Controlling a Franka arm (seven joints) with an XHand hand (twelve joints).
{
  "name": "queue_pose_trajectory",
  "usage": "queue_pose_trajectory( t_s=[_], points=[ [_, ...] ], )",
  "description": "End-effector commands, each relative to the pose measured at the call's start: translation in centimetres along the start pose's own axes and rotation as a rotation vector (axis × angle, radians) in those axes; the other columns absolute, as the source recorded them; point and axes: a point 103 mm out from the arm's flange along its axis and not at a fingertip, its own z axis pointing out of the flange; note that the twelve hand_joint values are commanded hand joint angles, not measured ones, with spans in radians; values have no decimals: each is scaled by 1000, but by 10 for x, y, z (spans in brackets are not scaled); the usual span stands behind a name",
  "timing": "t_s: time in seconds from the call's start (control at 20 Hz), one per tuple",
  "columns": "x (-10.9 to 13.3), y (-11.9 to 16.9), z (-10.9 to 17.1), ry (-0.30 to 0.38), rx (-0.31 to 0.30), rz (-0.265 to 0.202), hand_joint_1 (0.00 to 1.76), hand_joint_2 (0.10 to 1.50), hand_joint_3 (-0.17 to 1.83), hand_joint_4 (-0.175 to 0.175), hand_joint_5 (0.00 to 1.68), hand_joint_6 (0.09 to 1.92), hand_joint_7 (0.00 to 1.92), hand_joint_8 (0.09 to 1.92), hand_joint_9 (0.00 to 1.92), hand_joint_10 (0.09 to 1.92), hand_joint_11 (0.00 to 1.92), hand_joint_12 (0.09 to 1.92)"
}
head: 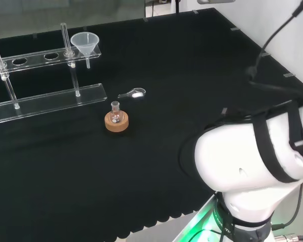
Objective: Pick up the funnel from the transparent funnel stand.
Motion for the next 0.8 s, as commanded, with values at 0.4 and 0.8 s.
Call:
queue_pose_trajectory(
  t_s=[0.4,0.8],
  points=[
    [62,124,58,-106,149,-127,151,1098,290,-21,295,87,2,313,69,674,2,1421],
    [105,137,86,-125,194,-178,341,992,249,-19,273,87,8,447,122,719,27,1446]
  ],
)
